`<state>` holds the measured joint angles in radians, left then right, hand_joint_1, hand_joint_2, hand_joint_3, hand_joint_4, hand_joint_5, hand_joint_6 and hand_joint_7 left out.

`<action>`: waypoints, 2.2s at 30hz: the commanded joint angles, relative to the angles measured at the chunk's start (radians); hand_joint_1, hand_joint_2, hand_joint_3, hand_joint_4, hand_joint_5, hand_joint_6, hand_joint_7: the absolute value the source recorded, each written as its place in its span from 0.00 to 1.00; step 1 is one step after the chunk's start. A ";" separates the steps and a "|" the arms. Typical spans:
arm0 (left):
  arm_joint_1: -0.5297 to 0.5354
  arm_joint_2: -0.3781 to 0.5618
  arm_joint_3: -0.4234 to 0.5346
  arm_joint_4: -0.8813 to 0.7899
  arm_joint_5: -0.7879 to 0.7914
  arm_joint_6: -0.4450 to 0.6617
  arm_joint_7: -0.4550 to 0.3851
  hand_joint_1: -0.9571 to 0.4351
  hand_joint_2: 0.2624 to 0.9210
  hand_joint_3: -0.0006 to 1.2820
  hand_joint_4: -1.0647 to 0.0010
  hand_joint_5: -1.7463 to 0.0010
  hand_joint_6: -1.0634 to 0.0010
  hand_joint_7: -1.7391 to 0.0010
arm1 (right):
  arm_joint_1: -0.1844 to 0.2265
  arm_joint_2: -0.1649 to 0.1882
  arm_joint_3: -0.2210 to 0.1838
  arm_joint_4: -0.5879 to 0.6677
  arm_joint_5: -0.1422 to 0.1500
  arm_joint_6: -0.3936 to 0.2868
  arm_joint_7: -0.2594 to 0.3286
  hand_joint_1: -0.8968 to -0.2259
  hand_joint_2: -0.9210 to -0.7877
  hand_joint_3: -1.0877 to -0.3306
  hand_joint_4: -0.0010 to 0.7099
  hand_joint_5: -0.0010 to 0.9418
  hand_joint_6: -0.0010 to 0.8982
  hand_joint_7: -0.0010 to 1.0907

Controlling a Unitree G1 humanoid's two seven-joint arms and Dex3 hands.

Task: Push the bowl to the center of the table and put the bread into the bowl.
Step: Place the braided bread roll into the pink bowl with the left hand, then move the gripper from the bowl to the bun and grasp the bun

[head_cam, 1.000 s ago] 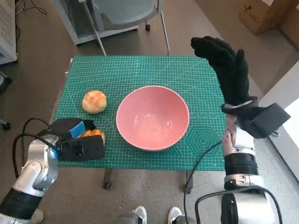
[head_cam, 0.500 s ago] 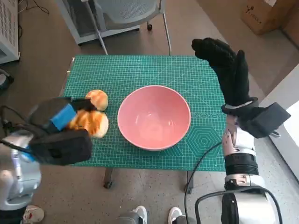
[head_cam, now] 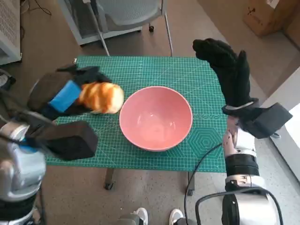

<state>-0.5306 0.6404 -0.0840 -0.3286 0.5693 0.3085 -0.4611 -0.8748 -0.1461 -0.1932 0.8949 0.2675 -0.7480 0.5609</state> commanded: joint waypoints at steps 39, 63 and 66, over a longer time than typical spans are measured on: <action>-0.250 -0.231 -0.257 0.489 -0.022 -0.040 -0.115 0.56 0.75 0.00 0.99 1.00 0.78 0.98 | 0.091 -0.019 -0.023 -0.083 0.008 0.028 -0.025 0.48 0.00 0.68 0.37 0.00 0.39 0.01; -0.147 -0.024 -0.045 0.254 -0.092 -0.153 -0.098 0.45 0.73 0.00 1.00 1.00 0.79 0.99 | 0.089 -0.010 -0.012 -0.093 0.014 0.056 -0.016 0.48 0.00 0.68 0.38 0.00 0.39 0.01; -0.134 0.005 -0.004 0.226 -0.094 -0.136 -0.093 0.48 0.72 0.00 1.00 1.00 0.78 0.99 | 0.085 -0.011 -0.014 -0.091 0.019 0.062 -0.008 0.48 0.00 0.68 0.38 0.00 0.39 0.01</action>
<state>-0.6804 0.6104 -0.1307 -0.0655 0.4845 0.1587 -0.5583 -0.8040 -0.1547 -0.2097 0.7972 0.2775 -0.7080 0.5400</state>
